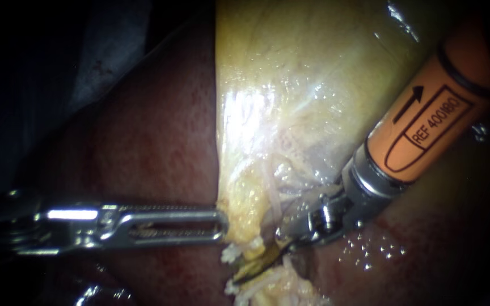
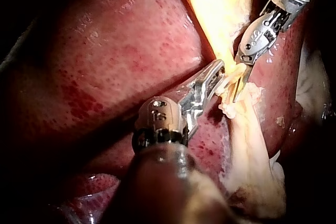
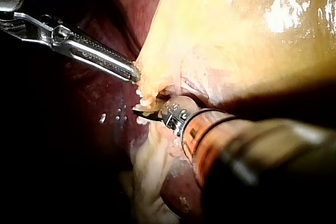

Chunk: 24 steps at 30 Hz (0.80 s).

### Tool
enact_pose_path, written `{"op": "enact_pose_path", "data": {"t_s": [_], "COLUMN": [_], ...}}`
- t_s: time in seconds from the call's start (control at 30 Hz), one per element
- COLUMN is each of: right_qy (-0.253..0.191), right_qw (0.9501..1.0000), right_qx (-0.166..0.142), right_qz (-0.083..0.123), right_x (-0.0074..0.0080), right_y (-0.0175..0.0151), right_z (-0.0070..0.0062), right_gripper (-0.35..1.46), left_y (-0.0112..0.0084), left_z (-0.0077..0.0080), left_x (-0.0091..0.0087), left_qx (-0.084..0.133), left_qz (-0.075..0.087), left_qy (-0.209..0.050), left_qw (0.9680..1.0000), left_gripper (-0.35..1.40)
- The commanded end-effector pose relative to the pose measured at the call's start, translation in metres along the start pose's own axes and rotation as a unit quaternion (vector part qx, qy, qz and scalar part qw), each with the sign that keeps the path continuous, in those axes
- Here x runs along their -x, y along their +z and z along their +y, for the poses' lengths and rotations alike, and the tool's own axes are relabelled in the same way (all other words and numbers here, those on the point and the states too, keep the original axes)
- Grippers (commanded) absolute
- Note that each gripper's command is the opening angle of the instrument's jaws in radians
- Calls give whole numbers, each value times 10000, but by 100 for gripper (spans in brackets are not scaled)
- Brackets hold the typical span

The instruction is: Go back from the cut left tube

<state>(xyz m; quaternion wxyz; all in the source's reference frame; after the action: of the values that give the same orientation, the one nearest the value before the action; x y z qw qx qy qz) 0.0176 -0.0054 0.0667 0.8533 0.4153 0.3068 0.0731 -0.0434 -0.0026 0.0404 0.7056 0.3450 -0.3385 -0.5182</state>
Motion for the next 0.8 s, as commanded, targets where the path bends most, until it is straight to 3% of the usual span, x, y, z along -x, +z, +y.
{"op": "enact_pose_path", "data": {"t_s": [0.03,0.33,0.8], "right_qy": [-8,-2,-43], "right_qw": [10000,10000,9996], "right_qx": [-3,7,192], "right_qz": [1,20,217], "right_x": [0,-1,-1], "right_y": [0,-7,-54], "right_z": [0,-4,-30], "right_gripper": [51,51,52], "left_y": [0,0,-1], "left_z": [0,0,2], "left_x": [0,0,1], "left_qx": [-1,-2,-7], "left_qz": [0,1,7], "left_qy": [0,0,4], "left_qw": [10000,10000,10000], "left_gripper": [-35,-35,-35]}}
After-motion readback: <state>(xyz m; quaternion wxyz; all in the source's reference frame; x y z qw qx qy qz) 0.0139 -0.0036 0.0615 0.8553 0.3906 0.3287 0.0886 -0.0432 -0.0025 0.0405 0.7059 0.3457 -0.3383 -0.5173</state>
